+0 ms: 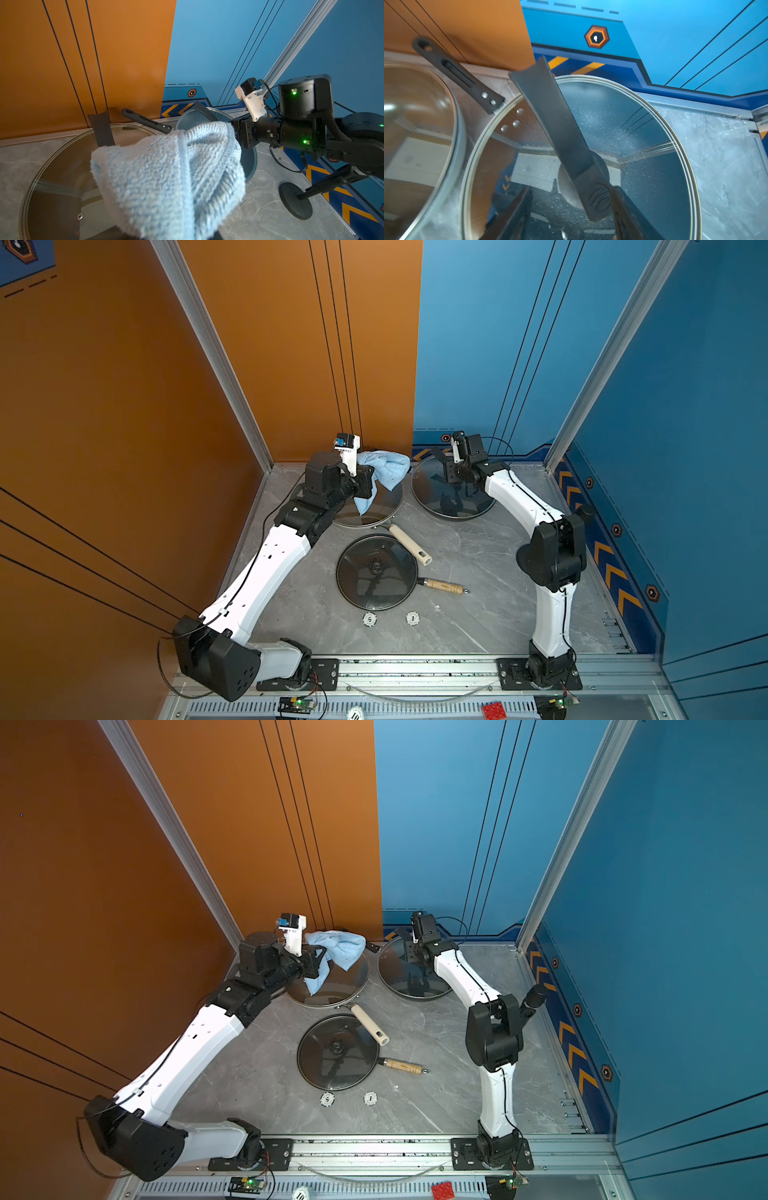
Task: Wipe the pot lid with a cloth
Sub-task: Pick up the pot lid from the cooking pot.
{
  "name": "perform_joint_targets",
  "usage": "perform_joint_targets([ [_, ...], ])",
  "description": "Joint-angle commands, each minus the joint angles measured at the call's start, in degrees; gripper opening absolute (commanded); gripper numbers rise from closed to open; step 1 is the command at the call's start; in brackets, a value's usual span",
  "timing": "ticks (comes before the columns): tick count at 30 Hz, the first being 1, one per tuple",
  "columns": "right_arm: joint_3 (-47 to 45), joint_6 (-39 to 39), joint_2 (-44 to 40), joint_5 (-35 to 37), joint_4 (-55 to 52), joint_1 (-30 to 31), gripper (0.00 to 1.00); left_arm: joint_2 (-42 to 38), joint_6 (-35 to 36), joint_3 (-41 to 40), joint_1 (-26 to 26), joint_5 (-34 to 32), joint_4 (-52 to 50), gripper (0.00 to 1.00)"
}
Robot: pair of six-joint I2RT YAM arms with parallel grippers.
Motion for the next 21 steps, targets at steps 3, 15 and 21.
perform_joint_targets([
  [3,-0.2,-6.3,0.7,-7.3,2.2,-2.7,0.72,-1.6,-0.4,2.0,-0.8,-4.1,-4.0,0.14],
  [15,-2.2,-4.3,7.1,-14.3,7.2,-5.0,0.68,-1.1,-0.9,6.2,-3.8,-12.3,-8.1,0.15],
  [21,-3.1,-3.1,8.5,-15.6,7.6,-4.9,0.56,-1.1,-1.1,6.6,-5.5,-15.4,-8.4,0.15],
])
